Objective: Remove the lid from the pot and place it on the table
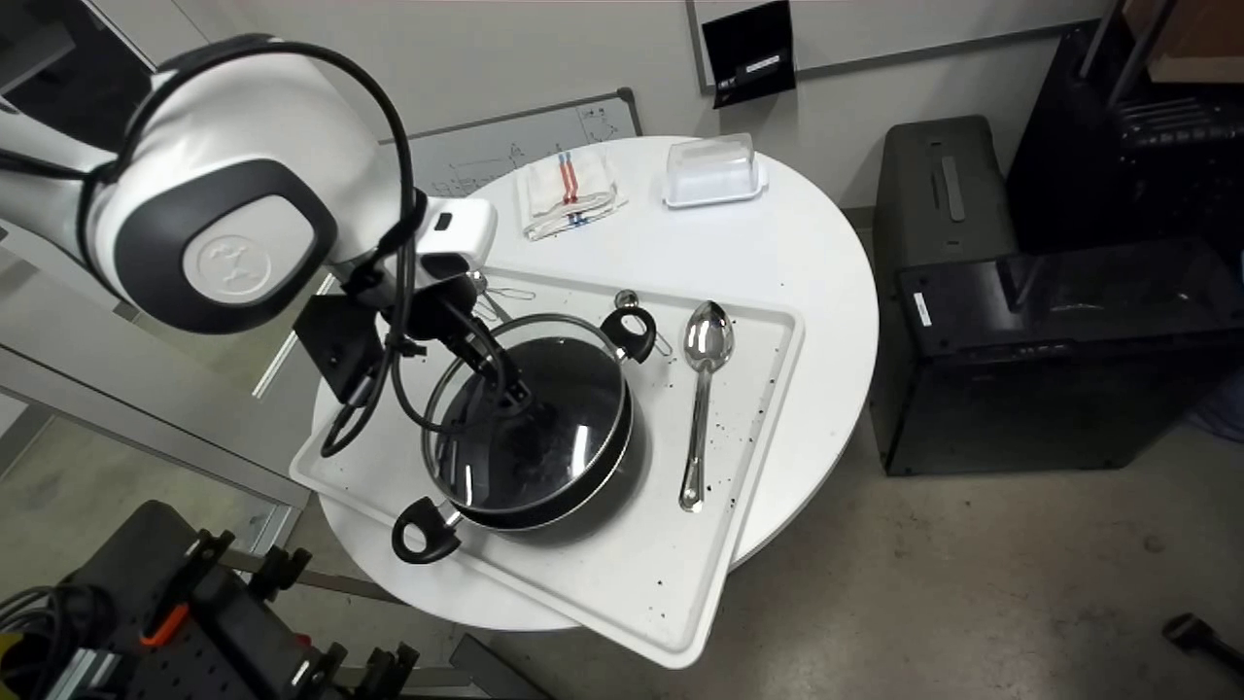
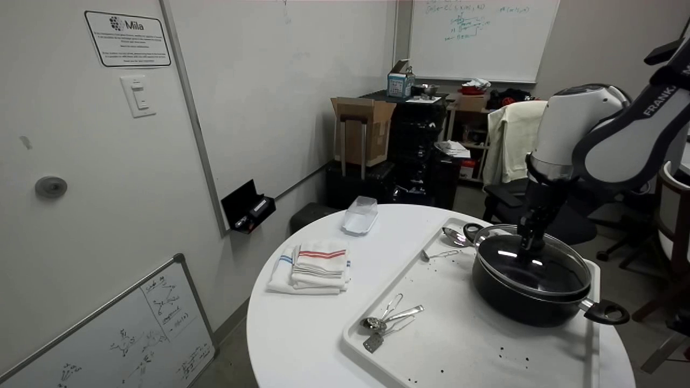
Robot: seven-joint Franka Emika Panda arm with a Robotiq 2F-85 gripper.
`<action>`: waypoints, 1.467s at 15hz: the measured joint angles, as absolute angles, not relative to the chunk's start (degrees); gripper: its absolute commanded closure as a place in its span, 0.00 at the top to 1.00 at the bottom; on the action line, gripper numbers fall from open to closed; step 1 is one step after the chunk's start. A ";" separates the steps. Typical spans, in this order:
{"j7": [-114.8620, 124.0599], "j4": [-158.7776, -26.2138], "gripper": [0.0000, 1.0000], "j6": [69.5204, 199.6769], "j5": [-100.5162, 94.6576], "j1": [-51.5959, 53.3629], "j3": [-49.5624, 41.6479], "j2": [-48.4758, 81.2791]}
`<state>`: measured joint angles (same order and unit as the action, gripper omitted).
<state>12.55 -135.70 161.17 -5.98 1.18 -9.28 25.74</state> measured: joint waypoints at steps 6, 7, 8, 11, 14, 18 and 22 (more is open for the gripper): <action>12.57 -136.35 0.25 161.08 -7.79 4.47 -9.40 23.49; 12.59 -136.35 0.25 161.03 -8.39 5.32 -9.42 23.50; 12.64 -136.35 0.25 161.02 -9.13 6.30 -9.43 23.52; 12.91 -136.31 0.25 161.02 -11.74 9.76 -9.50 23.64; 13.90 -136.12 0.25 161.00 -14.73 13.76 -9.52 23.89; 15.21 -135.30 0.25 161.01 -18.18 19.04 -9.34 25.01; 15.97 -133.49 0.25 161.19 -20.68 23.76 -8.87 27.35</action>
